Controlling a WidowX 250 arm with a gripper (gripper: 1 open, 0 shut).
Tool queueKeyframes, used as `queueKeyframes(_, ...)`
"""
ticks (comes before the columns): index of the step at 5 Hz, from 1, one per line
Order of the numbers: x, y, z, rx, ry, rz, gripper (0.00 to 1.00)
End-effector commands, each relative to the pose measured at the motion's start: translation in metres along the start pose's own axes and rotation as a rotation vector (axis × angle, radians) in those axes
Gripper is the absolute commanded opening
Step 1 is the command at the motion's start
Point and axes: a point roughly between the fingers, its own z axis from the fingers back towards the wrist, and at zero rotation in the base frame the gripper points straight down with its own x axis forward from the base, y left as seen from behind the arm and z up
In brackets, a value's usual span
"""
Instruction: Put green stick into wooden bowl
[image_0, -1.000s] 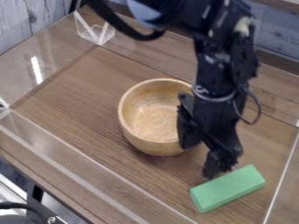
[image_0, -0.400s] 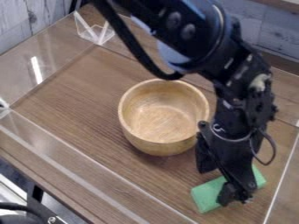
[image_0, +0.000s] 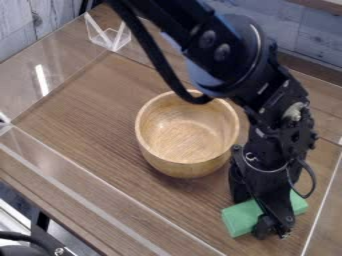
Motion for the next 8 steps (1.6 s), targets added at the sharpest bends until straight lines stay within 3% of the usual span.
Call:
queueKeyframes(1, 0.009, 0.005, 0.005, 0.006, -0.044, -0.001, 1.00)
queueKeyframes(4, 0.013, 0.015, 0.003, 0.004, -0.090, 0.026, 1.00)
queueKeyframes(8, 0.006, 0.014, 0.005, -0.046, -0.118, 0.087, 1.00)
